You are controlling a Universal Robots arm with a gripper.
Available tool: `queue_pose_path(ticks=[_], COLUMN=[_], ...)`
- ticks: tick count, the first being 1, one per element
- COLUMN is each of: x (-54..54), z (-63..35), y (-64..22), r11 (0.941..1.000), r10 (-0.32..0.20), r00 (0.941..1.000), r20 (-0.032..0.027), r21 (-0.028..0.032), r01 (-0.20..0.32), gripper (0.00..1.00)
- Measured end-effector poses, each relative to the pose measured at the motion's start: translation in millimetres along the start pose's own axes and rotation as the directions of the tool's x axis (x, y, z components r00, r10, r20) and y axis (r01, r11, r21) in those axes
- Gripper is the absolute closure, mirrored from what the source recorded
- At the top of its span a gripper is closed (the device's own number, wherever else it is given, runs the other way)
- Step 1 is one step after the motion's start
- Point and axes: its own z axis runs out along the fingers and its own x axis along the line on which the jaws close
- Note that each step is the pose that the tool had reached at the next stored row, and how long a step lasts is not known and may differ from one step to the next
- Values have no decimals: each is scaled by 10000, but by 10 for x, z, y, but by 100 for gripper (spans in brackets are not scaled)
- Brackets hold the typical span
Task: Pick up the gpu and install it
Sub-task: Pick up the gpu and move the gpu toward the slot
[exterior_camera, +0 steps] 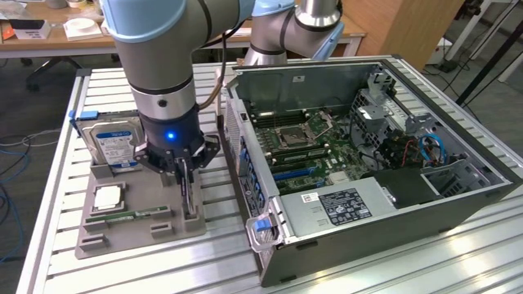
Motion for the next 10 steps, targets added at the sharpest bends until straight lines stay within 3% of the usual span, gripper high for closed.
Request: queue_pose_path(ticks=[10], x=[-3], z=[-65], y=[3], r11=[10000], r10=[0], r00=[10000], r20=[3], r21=[-2], r01=[0], gripper=[74])
